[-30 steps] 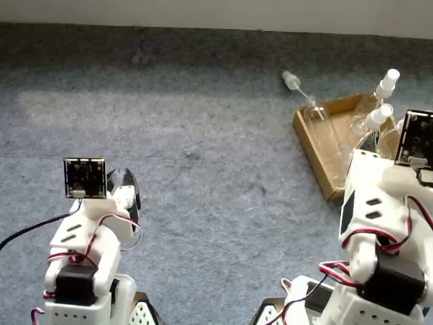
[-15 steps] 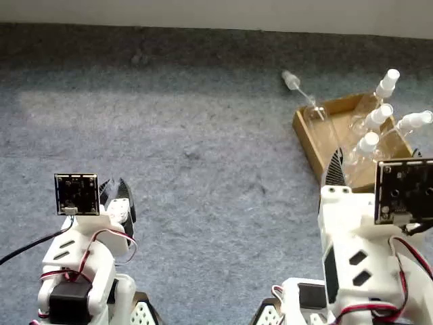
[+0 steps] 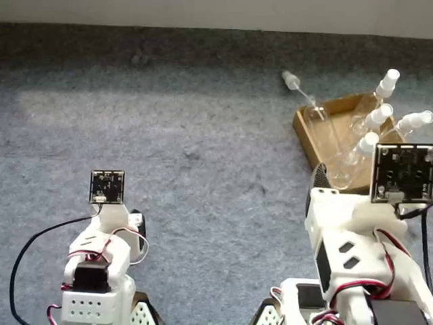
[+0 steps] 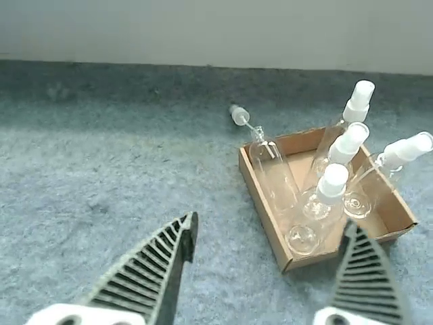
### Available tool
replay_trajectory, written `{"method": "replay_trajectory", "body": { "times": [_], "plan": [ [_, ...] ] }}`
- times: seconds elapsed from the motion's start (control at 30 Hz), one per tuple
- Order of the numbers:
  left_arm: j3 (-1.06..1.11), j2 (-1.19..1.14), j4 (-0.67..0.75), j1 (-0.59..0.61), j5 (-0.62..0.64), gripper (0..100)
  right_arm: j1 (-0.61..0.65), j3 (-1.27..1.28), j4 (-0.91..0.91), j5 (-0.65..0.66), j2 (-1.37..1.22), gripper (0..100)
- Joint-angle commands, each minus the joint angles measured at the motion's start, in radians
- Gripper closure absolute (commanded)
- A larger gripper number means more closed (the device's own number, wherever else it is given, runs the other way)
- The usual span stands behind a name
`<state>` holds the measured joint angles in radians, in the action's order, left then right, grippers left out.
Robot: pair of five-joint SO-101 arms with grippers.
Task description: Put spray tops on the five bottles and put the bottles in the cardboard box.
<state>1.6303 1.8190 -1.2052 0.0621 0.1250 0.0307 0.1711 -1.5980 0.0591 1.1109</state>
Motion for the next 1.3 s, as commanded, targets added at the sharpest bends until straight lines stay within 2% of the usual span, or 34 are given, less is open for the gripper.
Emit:
{"method": "replay_trajectory", "body": {
  "times": [0.0, 0.13, 0.2, 0.4, 0.67, 1.13, 1.27],
  "plan": [
    [0.031, 0.005, 0.021, 0.012, -0.029, 100, 0.010, 0.027, 0.039, -0.009, 0.005, 84.9],
    [0.065, 0.001, 0.002, 0.012, -0.157, 100, 0.010, 0.099, 0.073, -0.017, 0.005, 94.8],
    [0.065, 0.002, -0.038, 0.010, -0.167, 100, 0.010, 0.153, 0.084, -0.017, 0.005, 99.8],
    [0.065, 0.001, -0.064, 0.010, -0.169, 100, 0.010, 0.278, 0.085, -0.017, 0.027, 99.5],
    [0.065, 0.001, -0.114, 0.008, -0.173, 100, 0.008, 0.285, 0.147, -0.009, 0.337, 99.5],
    [0.065, 0.001, -0.114, 0.008, -0.173, 100, 0.008, 0.710, 0.288, -0.006, 0.699, 99.5],
    [0.065, 0.001, -0.114, 0.008, -0.173, 100, 0.008, 0.766, 0.323, 0.057, 0.728, 99.5]
  ]
}}
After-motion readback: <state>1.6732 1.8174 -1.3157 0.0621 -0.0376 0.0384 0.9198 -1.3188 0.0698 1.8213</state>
